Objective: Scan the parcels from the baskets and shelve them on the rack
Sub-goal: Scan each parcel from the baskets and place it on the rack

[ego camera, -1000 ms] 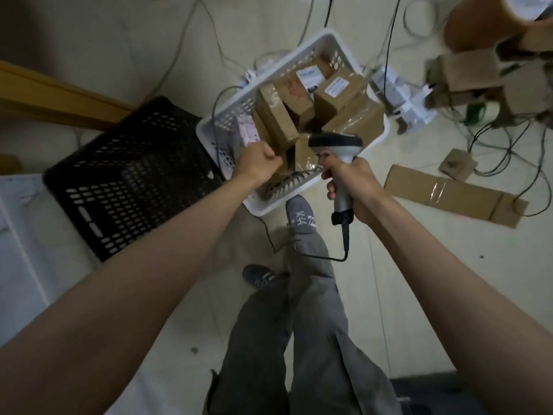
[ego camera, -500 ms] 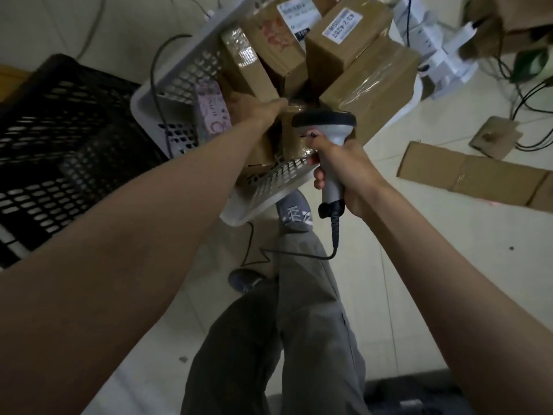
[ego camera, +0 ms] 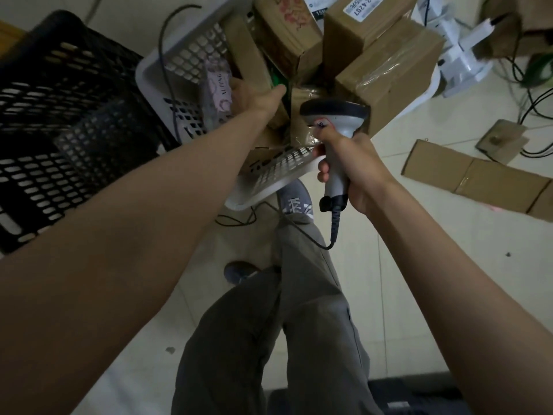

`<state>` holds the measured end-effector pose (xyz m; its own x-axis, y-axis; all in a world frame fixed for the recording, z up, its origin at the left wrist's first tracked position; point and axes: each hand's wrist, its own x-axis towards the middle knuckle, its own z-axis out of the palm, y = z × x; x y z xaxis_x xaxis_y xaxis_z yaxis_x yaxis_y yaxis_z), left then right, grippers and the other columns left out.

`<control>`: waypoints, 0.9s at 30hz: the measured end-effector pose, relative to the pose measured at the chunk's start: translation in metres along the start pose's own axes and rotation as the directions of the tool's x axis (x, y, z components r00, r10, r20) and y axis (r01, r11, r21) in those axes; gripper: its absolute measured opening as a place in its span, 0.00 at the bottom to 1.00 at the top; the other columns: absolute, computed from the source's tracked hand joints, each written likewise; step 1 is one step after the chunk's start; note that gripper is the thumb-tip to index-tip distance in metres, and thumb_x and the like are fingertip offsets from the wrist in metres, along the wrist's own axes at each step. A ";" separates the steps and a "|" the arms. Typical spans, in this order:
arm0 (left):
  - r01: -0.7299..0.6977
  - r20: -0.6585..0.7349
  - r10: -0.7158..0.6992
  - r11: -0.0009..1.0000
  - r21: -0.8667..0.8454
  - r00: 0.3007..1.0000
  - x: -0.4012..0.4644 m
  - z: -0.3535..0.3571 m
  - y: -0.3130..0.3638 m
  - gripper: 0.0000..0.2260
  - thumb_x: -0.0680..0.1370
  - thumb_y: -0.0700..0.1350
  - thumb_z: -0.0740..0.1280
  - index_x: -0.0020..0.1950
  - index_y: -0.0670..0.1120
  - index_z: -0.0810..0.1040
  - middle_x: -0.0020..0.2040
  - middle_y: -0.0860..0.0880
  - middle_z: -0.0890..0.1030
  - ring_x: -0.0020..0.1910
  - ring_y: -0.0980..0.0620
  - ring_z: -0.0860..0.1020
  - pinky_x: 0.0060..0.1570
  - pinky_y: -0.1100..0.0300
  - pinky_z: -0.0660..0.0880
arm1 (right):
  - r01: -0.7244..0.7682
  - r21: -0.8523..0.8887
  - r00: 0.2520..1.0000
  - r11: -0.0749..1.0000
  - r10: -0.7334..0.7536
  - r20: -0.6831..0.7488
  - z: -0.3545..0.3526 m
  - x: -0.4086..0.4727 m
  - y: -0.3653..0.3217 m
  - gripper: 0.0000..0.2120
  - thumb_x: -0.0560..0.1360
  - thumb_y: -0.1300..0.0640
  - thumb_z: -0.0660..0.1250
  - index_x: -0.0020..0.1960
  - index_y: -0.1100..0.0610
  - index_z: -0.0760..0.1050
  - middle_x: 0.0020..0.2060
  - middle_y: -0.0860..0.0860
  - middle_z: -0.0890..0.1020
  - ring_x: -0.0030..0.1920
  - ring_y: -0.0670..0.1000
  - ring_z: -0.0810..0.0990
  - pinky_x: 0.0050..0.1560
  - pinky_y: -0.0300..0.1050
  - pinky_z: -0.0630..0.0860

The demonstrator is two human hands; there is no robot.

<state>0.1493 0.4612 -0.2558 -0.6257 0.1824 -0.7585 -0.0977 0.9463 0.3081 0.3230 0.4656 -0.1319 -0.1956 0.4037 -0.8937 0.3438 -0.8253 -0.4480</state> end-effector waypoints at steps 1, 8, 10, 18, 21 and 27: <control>0.003 -0.006 -0.003 1.000 -0.008 1.000 -0.005 -0.008 -0.004 0.38 0.72 0.57 0.76 0.74 0.43 0.62 0.72 0.43 0.73 0.67 0.43 0.75 0.61 0.51 0.78 | 0.006 -0.003 1.000 1.000 -0.005 0.005 0.002 -0.006 0.000 0.07 0.80 0.57 0.67 0.52 0.61 0.76 0.33 0.53 0.78 0.25 0.49 0.70 0.26 0.40 0.70; -0.022 0.093 0.043 0.978 -0.207 0.995 -0.077 -0.073 -0.047 0.35 0.75 0.54 0.74 0.78 0.45 0.63 0.69 0.48 0.75 0.62 0.48 0.78 0.53 0.56 0.82 | 0.044 -0.034 0.998 0.998 -0.043 0.046 0.022 -0.072 -0.003 0.08 0.81 0.57 0.66 0.55 0.61 0.75 0.36 0.55 0.76 0.26 0.48 0.70 0.27 0.40 0.71; -0.034 0.116 0.068 0.962 -0.272 0.991 -0.103 -0.094 -0.061 0.30 0.77 0.51 0.73 0.73 0.43 0.67 0.62 0.52 0.75 0.55 0.52 0.78 0.41 0.65 0.81 | 0.055 -0.056 0.997 0.997 -0.052 0.061 0.029 -0.097 -0.004 0.07 0.81 0.57 0.65 0.54 0.60 0.75 0.37 0.56 0.76 0.26 0.49 0.70 0.27 0.41 0.71; -0.052 0.131 0.111 0.921 -0.386 0.985 -0.204 -0.198 -0.124 0.11 0.74 0.47 0.72 0.54 0.44 0.79 0.52 0.50 0.83 0.46 0.58 0.85 0.43 0.60 0.83 | 0.132 -0.202 0.980 0.971 -0.097 0.176 0.067 -0.220 -0.010 0.08 0.81 0.57 0.65 0.54 0.63 0.75 0.38 0.56 0.76 0.26 0.49 0.70 0.27 0.41 0.70; -0.107 0.065 0.155 0.878 -0.466 0.986 -0.254 -0.251 -0.148 0.05 0.75 0.44 0.72 0.45 0.50 0.76 0.46 0.55 0.82 0.40 0.63 0.84 0.38 0.64 0.81 | 0.190 -0.228 0.959 0.955 -0.132 0.249 0.091 -0.279 -0.017 0.05 0.81 0.60 0.64 0.52 0.62 0.74 0.38 0.55 0.77 0.26 0.49 0.69 0.26 0.40 0.69; -0.085 -0.057 0.064 0.824 -0.560 0.996 -0.349 -0.354 -0.216 0.10 0.75 0.48 0.71 0.53 0.47 0.76 0.53 0.48 0.83 0.48 0.54 0.83 0.43 0.57 0.83 | 0.315 -0.312 0.898 0.897 -0.175 0.404 0.155 -0.409 -0.019 0.04 0.82 0.60 0.65 0.52 0.62 0.74 0.37 0.57 0.76 0.28 0.50 0.70 0.28 0.44 0.69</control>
<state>0.1144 0.0982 0.1457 -0.6737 0.2275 -0.7031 -0.4603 0.6151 0.6401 0.2542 0.2556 0.2455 -0.6065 0.3473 -0.7152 0.5330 -0.4899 -0.6899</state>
